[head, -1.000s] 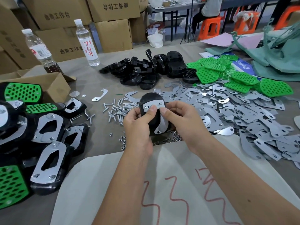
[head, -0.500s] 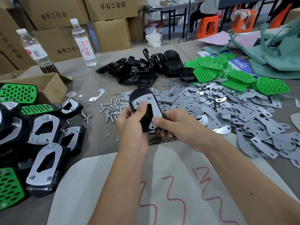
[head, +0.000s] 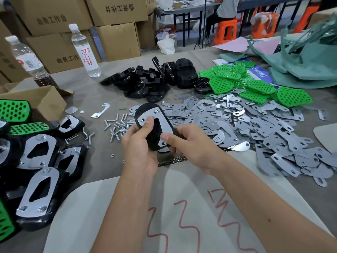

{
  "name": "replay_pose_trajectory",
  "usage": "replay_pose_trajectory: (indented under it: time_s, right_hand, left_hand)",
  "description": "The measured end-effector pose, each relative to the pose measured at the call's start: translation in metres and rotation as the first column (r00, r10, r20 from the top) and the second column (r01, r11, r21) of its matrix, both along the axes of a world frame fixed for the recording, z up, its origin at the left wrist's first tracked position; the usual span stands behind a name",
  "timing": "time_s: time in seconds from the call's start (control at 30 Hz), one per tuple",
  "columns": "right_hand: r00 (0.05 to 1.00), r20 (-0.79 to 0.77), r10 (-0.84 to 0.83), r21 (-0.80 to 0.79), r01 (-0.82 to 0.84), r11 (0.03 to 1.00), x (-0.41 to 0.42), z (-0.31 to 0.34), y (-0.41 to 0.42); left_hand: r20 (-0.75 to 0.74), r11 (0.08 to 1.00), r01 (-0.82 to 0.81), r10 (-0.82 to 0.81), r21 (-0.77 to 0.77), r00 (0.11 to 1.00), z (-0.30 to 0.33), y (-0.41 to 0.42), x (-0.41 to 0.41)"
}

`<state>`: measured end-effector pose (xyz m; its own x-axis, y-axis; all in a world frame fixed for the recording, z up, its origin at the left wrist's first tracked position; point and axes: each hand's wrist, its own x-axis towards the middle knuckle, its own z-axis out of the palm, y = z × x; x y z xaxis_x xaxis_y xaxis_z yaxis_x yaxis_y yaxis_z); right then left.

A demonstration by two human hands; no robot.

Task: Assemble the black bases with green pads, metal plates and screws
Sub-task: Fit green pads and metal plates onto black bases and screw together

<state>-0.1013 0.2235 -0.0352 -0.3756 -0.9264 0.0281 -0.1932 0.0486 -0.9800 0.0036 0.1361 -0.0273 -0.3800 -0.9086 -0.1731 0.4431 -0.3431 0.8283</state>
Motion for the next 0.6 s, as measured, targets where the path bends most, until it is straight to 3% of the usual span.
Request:
replay_pose_trajectory:
  time_s: [0.33,0.47,0.6]
  right_hand:
    - [0.998,-0.028,-0.051,0.013,0.051,0.999,-0.01,0.002,0.001]
    - [0.994,0.102,-0.026,0.028,0.023,0.999,-0.02,0.002,0.002]
    - [0.948,0.226,-0.226,-0.086,0.251,0.964,-0.039,0.001,0.002]
  left_hand:
    - [0.127,0.998,0.015,-0.009,-0.053,0.992,0.0,-0.003,0.002]
    - [0.182,0.998,0.028,-0.016,-0.061,0.983,0.001,-0.001,-0.008]
    - [0.274,0.966,0.098,-0.03,-0.241,0.961,0.011,0.013,-0.04]
